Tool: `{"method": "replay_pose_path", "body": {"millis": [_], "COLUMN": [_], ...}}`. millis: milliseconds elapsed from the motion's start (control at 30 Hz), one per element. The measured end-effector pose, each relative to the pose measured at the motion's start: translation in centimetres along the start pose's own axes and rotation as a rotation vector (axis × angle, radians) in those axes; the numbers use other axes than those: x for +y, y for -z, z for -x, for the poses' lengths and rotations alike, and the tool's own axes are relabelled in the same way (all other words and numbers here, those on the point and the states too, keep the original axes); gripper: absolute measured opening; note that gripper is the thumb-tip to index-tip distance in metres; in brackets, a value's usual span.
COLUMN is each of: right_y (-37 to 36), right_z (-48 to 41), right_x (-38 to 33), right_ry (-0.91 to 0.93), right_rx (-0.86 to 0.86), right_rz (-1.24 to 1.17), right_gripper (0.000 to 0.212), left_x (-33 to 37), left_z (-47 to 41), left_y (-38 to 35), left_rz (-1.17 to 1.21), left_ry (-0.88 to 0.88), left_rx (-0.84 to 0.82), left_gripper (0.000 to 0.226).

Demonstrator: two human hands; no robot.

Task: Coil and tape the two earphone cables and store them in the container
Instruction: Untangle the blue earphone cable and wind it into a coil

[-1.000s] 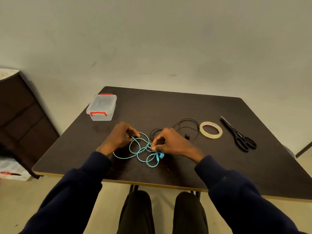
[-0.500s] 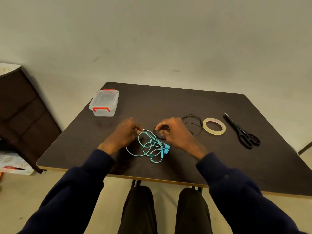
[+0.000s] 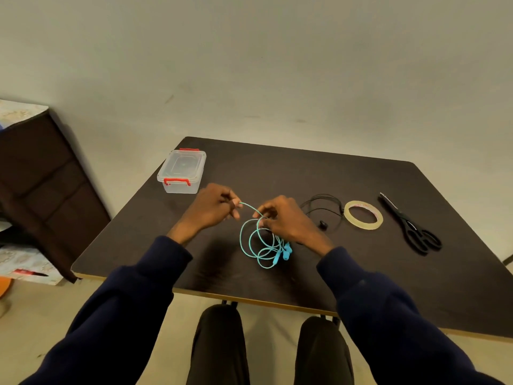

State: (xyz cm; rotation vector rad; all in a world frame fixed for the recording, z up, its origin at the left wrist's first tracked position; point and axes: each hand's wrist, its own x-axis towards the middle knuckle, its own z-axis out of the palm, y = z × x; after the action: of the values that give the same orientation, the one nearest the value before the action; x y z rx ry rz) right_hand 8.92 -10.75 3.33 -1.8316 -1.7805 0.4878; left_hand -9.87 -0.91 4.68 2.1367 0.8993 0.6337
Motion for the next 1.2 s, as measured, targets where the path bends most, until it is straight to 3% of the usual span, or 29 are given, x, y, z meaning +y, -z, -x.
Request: {"method": "replay_pose_path", "body": {"millis": [100, 200, 400, 533, 633, 800, 967, 1067, 1200], "right_y": [2.2, 4.6, 4.9, 2.2, 1.8, 2.6, 1.2, -0.4, -1.2], "right_z": [-0.2, -0.2, -0.6, -0.5, -0.5, -0.6, -0.4, -0.5, -0.7], "right_x": [0.3, 0.2, -1.3, -2.2, -2.3, -1.3, -1.7, -2.2, -1.8], "right_ry": [-0.039, -0.049, 0.009, 0.046, 0.028, -0.028, 0.095, 0.156, 0.125], "right_rx": [-0.184, -0.322, -0.101, -0.091, -0.059, 0.069, 0.201, 0.238, 0.341], "right_rz": [0.012, -0.181, -0.33, -0.307, -0.436, -0.777, -0.527, -0.406, -0.43], "right_gripper": [0.038, 0.056, 0.046, 0.036, 0.022, 0.022, 0.012, 0.026, 0.023], "left_x": [0.7, 1.1, 0.5, 0.8, 1.0, 1.3, 2.3, 3.1, 3.5], "left_z": [-0.1, -0.1, 0.3, 0.7, 1.1, 1.9, 2.3, 2.2, 1.6], "left_y": [0.0, 0.1, 0.9, 2.2, 3.0, 3.0, 1.5, 0.3, 0.1], "left_rz": [0.297, 0.488, 0.743, 0.983, 1.084, 1.144, 1.401, 1.556, 1.498], "left_ry": [0.227, 0.35, 0.423, 0.491, 0.478, 0.431, 0.309, 0.28, 0.209], "left_rx": [-0.099, -0.174, -0.273, -0.341, -0.375, -0.405, -0.534, -0.49, -0.458], "left_gripper": [0.016, 0.014, 0.02, 0.023, 0.026, 0.021, 0.029, 0.027, 0.044]}}
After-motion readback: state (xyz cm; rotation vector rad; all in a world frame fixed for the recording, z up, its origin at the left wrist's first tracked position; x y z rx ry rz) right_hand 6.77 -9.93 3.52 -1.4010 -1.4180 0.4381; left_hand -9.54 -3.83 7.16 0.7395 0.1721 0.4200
